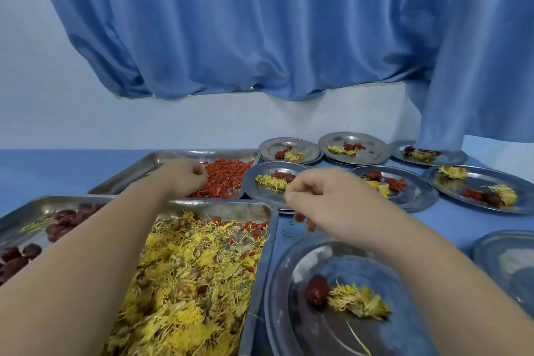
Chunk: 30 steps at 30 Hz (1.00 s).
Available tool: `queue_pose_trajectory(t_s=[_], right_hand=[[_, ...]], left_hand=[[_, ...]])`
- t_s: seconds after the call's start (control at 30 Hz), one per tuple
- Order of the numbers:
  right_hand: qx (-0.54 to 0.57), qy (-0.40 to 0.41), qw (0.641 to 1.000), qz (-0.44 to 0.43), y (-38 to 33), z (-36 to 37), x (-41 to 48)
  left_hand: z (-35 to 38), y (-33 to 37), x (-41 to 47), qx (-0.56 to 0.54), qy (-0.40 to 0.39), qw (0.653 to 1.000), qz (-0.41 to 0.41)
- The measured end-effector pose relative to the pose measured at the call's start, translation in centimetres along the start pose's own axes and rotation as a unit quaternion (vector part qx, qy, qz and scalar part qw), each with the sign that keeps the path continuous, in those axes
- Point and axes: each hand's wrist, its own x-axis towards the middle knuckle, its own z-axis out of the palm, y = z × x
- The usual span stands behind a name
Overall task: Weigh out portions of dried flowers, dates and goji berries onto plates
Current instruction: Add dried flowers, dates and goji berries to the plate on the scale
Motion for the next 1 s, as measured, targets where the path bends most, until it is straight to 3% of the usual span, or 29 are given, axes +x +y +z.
queue_pose_trajectory(t_s=[0.23, 0.37, 0.6, 1.0], right_hand=[[0.016, -0.024, 1.0, -0.012, 0.0, -2.0, -0.5], [0.008, -0.022, 1.0, -0.004, 0.5, -2.5, -0.5], [-0.048, -0.009, 0.999, -0.007, 0.9, -2.5, -0.6], [-0.071, -0.015, 0.997, -0.034, 0.2, -2.5, -0.8]], left_hand=[[3.8, 2.0, 4.3, 0.169, -0.107, 0.98, 0.002], [4.9, 2.2, 5.0, 0.151, -0.129, 0.98, -0.022], [4.9, 2.2, 5.3, 0.112, -0.088, 0.989, -0.037], [4.7, 3.3, 4.7, 0.162, -0.066, 0.985, 0.007]])
